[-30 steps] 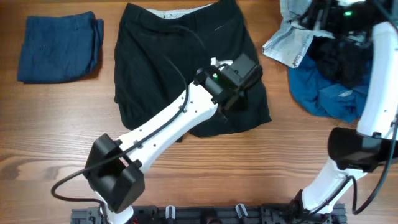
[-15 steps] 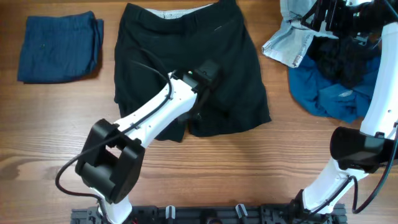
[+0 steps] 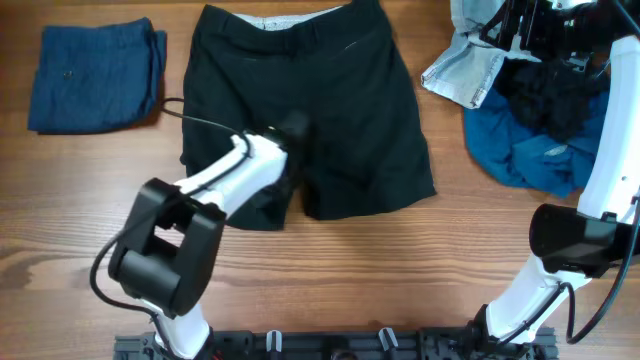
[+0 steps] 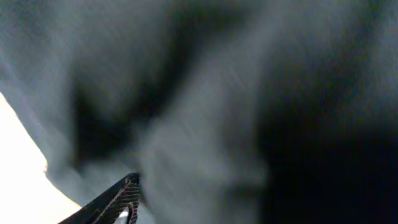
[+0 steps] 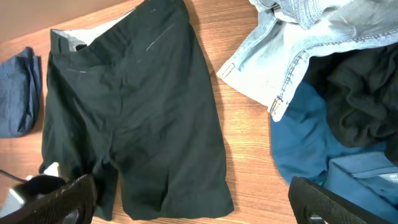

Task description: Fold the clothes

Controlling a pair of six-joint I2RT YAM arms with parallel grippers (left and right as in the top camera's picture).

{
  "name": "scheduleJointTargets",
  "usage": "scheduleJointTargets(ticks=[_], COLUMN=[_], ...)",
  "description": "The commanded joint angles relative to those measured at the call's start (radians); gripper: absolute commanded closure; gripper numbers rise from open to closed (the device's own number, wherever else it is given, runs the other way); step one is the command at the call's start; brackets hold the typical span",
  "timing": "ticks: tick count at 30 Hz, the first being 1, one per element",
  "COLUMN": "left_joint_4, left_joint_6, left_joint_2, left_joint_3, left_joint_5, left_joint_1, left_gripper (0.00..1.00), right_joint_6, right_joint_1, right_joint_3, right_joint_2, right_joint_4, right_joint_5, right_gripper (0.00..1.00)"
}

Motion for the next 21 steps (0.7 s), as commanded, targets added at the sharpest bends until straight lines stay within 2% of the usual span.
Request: scheduleJointTargets(ticks=[1, 4, 6, 12, 17, 21], left_joint_4=[0.006, 0.015, 0.043, 0.09, 0.166, 0.195], left_joint_6=[0.051, 0.059, 0.132, 0.156, 0.159, 0.231], left_joint_2=[0.008, 0.008, 0.007, -0.035, -0.042, -0.102], left_joint_3=[-0.01, -0.01, -0.009, -0.009, -0.009, -0.009], left_joint_5=[-0.09, -0.071, -0.026, 0.013, 0.037, 0.081], left_joint_1=[0.094, 0.201, 0.239, 0.254, 0.254, 0.254], left_gripper=[0.39, 0.4, 0.41, 0.4, 0.4, 0.39], right_joint_6=[-0.018, -0.026, -0.034, -0.037, -0.001, 0.04], right_joint_1=[0.004, 0.013, 0.029, 0.101, 0.16, 0.182], right_joint_3=[0.003, 0.003, 0.003, -0.035, -0.282, -0.494], right_joint_2=[-0.009, 0.027, 0.051, 0.199, 0.218, 0.218], right_joint_4=[0.008, 0.004, -0.002, -0.031, 0.194, 0.349], right_joint_5=[-0.02, -0.021, -0.02, -0.048, -0.065, -0.065], right_gripper=[0.0, 0.0, 0.0, 0.0, 0.01, 0.03])
